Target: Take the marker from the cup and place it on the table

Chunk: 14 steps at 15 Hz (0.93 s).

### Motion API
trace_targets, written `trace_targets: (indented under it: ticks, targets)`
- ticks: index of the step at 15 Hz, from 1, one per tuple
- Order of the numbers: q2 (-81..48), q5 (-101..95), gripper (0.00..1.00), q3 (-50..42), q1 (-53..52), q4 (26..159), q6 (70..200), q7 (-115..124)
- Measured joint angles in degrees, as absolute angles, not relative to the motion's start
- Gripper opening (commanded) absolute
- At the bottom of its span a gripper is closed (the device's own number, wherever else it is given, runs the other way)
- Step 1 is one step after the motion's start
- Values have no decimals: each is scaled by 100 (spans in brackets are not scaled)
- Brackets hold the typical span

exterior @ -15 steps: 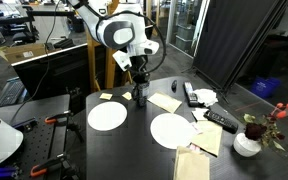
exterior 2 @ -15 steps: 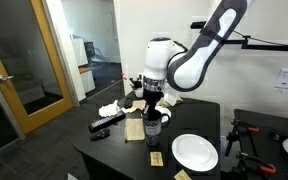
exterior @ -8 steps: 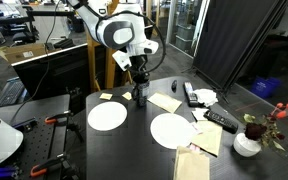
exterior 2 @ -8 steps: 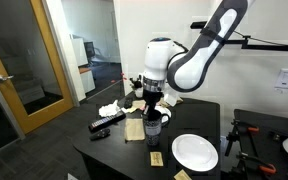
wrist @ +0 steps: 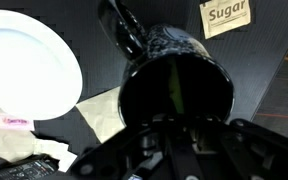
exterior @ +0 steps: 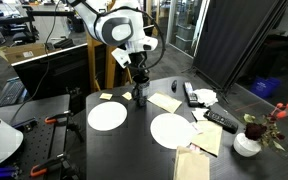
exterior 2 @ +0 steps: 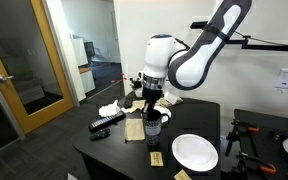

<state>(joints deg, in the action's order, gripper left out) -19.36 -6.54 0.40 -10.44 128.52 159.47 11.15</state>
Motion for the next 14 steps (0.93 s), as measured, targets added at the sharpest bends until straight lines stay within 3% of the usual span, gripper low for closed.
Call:
trace_targets:
  ticks: [14]
  targets:
    - [-574,-721,4,74,-1089,13053,15306,1175]
